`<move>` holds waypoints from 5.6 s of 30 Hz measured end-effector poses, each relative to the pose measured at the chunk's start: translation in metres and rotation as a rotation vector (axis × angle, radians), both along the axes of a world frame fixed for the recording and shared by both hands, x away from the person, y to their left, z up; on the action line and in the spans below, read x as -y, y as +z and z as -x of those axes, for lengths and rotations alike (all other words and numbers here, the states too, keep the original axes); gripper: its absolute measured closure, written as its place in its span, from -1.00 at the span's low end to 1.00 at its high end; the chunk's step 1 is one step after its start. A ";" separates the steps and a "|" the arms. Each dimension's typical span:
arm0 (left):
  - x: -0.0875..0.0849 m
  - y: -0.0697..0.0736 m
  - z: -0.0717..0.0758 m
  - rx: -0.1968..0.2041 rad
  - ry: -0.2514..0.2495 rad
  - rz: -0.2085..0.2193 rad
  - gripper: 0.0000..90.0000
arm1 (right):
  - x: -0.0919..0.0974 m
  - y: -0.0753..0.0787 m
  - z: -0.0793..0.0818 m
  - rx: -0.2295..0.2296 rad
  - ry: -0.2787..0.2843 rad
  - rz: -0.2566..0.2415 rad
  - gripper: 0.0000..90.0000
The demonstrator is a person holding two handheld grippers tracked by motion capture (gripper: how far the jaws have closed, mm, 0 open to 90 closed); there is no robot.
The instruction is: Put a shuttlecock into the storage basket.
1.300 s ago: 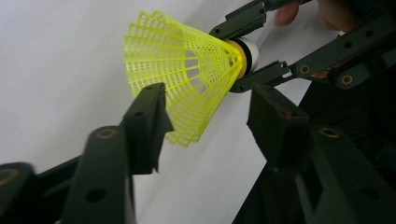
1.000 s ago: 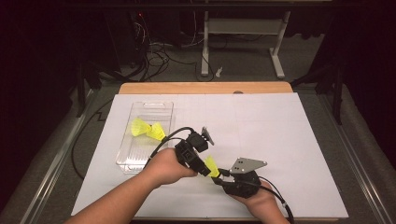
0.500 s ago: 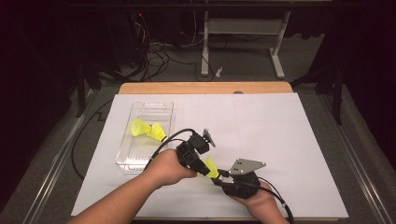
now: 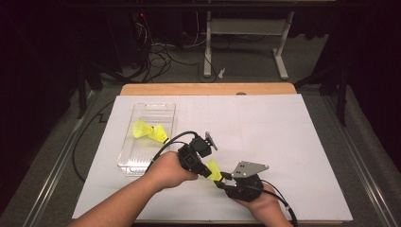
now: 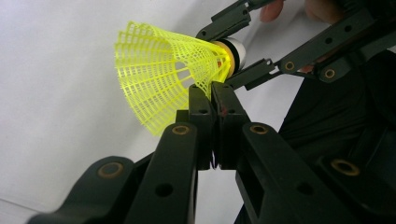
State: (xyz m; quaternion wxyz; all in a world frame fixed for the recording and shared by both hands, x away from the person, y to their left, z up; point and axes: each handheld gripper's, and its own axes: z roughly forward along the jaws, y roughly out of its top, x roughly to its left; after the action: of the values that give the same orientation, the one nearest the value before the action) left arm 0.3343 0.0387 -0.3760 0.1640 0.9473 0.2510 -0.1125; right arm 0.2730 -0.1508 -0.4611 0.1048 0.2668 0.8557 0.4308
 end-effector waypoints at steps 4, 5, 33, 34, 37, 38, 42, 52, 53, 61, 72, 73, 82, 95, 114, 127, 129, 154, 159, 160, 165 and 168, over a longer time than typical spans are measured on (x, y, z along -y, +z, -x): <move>0.000 0.000 0.000 -0.001 -0.001 0.005 0.97 | 0.000 -0.001 0.001 -0.001 -0.003 0.001 0.46; 0.000 0.000 0.000 0.000 -0.001 0.007 0.97 | 0.000 -0.001 0.000 -0.002 -0.004 -0.002 0.46; -0.002 0.002 0.000 0.007 -0.008 0.030 0.98 | 0.000 -0.001 -0.001 -0.008 -0.011 -0.004 0.23; -0.002 0.002 0.000 0.008 -0.008 0.031 0.98 | 0.000 -0.001 -0.001 -0.012 -0.010 -0.006 0.20; -0.002 0.002 0.000 0.009 -0.007 0.034 0.98 | 0.000 -0.001 -0.001 -0.015 -0.009 -0.013 0.08; -0.002 0.002 0.000 0.011 -0.008 0.032 0.98 | 0.000 -0.001 -0.002 -0.013 -0.011 -0.014 0.03; -0.003 0.003 -0.001 0.015 -0.001 0.033 0.98 | 0.001 -0.001 -0.002 -0.014 -0.023 -0.021 -0.12; -0.007 0.002 -0.002 0.028 0.014 0.027 0.98 | 0.019 0.003 -0.002 0.009 -0.114 -0.068 -0.59; -0.007 0.001 -0.002 0.027 0.015 0.025 0.98 | 0.021 0.003 -0.002 0.013 -0.127 -0.069 -0.63; -0.015 0.003 -0.004 0.035 0.032 0.030 0.98 | 0.047 0.004 -0.001 0.046 -0.223 -0.074 -0.90; -0.025 0.004 -0.007 0.045 0.061 0.037 0.98 | 0.090 0.006 0.005 0.148 -0.364 -0.092 -1.00; -0.025 0.004 -0.007 0.047 0.065 0.039 0.98 | 0.095 0.005 0.006 0.144 -0.377 -0.100 -1.00; -0.032 0.008 -0.009 0.053 0.075 0.057 0.98 | 0.120 0.008 0.013 0.180 -0.421 -0.146 -1.00; -0.035 0.010 -0.006 0.079 0.086 0.046 0.98 | 0.126 0.015 0.017 0.260 -0.421 -0.268 -1.00; -0.040 0.034 -0.008 0.101 0.093 0.032 0.98 | 0.118 0.007 0.014 0.211 -0.377 -0.221 -1.00; -0.060 0.058 -0.012 0.126 0.135 0.034 0.98 | 0.120 0.006 0.016 0.203 -0.377 -0.219 -1.00; -0.064 0.061 -0.014 0.131 0.144 0.033 0.98 | 0.120 0.006 0.016 0.203 -0.376 -0.218 -1.00; -0.143 0.072 -0.019 0.170 0.290 0.007 0.98 | 0.119 0.004 0.015 0.194 -0.367 -0.202 -1.00; -0.154 0.068 -0.019 0.160 0.309 0.002 0.98 | 0.117 0.003 0.014 0.194 -0.366 -0.199 -1.00; -0.156 0.067 -0.019 0.156 0.313 0.001 0.98 | 0.117 0.003 0.014 0.194 -0.365 -0.198 -1.00; -0.164 0.061 -0.018 0.153 0.324 -0.007 0.98 | 0.117 0.003 0.014 0.195 -0.366 -0.199 -1.00; -0.168 0.056 -0.017 0.144 0.329 -0.013 0.98 | 0.117 0.003 0.014 0.195 -0.366 -0.198 -0.99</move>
State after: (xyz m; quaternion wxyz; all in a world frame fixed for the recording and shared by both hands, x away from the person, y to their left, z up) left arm 0.3517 0.2071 -0.3202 0.1914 0.9002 0.3908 -0.0147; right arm 0.2586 -0.2681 -0.4581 0.2365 0.3839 0.7325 0.5100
